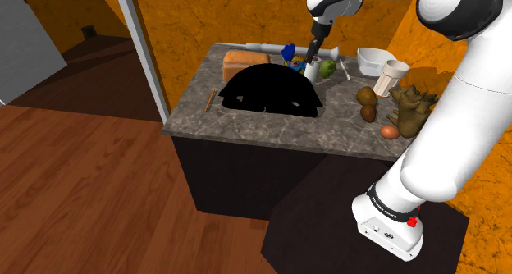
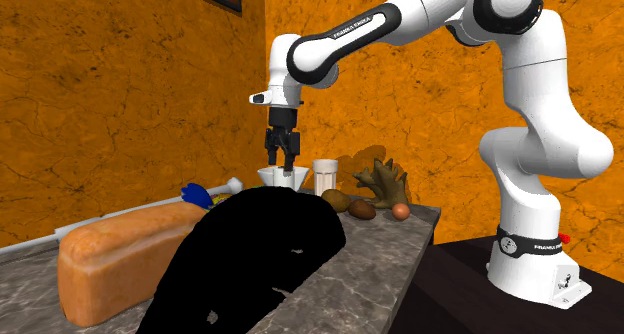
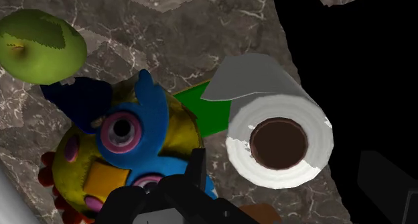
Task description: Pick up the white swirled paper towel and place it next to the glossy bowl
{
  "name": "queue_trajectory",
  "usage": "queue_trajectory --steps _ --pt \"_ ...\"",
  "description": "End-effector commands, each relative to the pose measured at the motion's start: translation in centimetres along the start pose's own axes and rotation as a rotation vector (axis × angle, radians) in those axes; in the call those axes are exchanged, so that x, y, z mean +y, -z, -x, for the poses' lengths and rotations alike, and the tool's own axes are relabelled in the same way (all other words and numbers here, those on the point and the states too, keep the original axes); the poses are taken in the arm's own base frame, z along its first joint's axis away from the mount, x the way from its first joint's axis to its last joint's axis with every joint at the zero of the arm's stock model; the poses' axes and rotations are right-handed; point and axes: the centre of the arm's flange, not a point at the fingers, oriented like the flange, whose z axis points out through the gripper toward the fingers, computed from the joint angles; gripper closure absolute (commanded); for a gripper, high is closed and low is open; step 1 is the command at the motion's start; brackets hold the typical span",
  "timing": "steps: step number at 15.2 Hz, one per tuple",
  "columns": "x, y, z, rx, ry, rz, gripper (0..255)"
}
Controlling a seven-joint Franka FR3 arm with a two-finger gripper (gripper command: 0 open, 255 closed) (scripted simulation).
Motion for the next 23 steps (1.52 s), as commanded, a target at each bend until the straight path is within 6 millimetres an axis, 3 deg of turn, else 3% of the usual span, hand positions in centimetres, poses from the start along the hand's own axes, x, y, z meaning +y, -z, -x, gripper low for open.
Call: queue_trajectory --steps 1,5,13,14,23 --pt "0.2 -1.0 -0.1 0.001 0.002 0.0 0" --pt "0.2 -2.9 -0.1 0.001 0.002 0.0 0" --pt "0.2 -2.9 -0.1 0.001 0.002 0.0 0" --pt "0.2 -2.9 -0.1 0.001 0.002 0.0 255" --pt "0.2 -2.9 -0.1 0.001 0.002 0.0 255"
